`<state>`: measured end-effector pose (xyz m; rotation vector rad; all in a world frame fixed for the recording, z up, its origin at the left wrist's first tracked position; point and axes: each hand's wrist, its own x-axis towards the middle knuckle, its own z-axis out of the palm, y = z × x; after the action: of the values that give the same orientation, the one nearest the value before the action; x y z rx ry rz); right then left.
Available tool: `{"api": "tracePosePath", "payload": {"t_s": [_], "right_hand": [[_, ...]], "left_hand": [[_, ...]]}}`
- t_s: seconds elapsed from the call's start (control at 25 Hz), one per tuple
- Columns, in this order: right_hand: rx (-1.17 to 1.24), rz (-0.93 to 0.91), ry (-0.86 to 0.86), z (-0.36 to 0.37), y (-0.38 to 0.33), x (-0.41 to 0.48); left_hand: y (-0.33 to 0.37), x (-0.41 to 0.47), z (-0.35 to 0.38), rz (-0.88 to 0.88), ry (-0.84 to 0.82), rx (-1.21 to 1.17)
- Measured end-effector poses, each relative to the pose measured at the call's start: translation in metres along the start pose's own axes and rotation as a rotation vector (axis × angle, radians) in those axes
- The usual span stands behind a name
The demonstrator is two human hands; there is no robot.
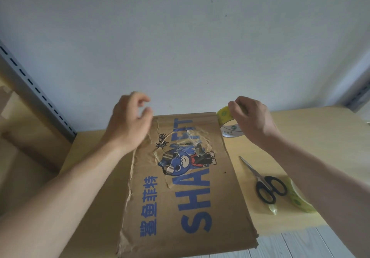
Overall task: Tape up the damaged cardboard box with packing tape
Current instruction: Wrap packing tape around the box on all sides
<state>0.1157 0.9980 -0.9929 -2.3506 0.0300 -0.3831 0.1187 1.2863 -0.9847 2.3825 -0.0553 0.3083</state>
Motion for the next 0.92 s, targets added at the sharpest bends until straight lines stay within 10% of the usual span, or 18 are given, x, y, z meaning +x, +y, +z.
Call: {"api": "tracePosePath", "payload": {"t_s": [0.28,0.64,0.92], "right_hand": [[0.111,0.014,0.007,0.003,0.004,-0.001],[0.607,0.102,0.048,0.003,-0.013,0.001],[0.94,-0.064,-0.24,0.035,-0.137,0.002]], "left_hand": [[0.036,-0.017,0.037,0.276,-0.3,0.557],[0.019,-0.01,0.013,0.137,-0.224,0.157],[-0.059,-0.021,-0.027,-0.087,0.018,-0.4]]}}
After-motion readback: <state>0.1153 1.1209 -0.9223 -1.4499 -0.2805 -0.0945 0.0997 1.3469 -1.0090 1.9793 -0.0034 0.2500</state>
